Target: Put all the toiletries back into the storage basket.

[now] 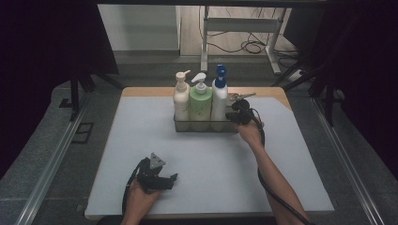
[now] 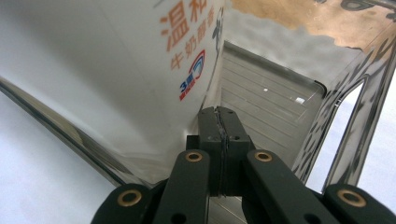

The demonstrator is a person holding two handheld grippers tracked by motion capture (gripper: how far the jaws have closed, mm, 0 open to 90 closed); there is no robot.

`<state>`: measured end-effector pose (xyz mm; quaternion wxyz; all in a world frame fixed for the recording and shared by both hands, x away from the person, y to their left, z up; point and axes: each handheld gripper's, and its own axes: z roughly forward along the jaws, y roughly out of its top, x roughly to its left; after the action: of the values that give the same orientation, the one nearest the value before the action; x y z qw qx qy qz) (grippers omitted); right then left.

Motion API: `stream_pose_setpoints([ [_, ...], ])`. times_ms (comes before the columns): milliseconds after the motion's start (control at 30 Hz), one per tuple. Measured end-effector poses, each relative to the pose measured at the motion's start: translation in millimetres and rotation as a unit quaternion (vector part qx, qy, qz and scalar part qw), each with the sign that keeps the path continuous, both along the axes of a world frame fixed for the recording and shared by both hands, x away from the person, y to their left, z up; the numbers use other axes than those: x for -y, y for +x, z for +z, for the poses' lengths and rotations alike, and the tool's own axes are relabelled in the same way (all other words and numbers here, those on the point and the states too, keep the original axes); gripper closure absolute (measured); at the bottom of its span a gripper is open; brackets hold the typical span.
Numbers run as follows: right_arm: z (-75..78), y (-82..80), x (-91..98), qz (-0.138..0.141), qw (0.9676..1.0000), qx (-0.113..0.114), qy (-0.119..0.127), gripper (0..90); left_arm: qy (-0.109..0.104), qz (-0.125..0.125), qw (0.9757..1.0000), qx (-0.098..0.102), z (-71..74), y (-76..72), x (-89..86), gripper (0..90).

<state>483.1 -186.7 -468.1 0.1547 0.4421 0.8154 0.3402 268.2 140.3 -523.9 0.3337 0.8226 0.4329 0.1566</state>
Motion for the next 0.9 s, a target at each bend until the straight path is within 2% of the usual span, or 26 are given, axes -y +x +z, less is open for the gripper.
stream_pose_setpoints([
  [833, 2.5, -4.2, -0.8, 0.003, 1.0000, -0.005, 0.001, 89.5, 0.000, 0.000, 1.0000, 0.000, -0.1, 0.1, 0.1, 12.2],
  [900, 2.5, -4.4, -0.2, 0.002, 1.0000, -0.002, -0.001, 85.6, 0.000, 0.000, 1.0000, 0.000, -0.1, 0.1, 0.1, 12.2],
])
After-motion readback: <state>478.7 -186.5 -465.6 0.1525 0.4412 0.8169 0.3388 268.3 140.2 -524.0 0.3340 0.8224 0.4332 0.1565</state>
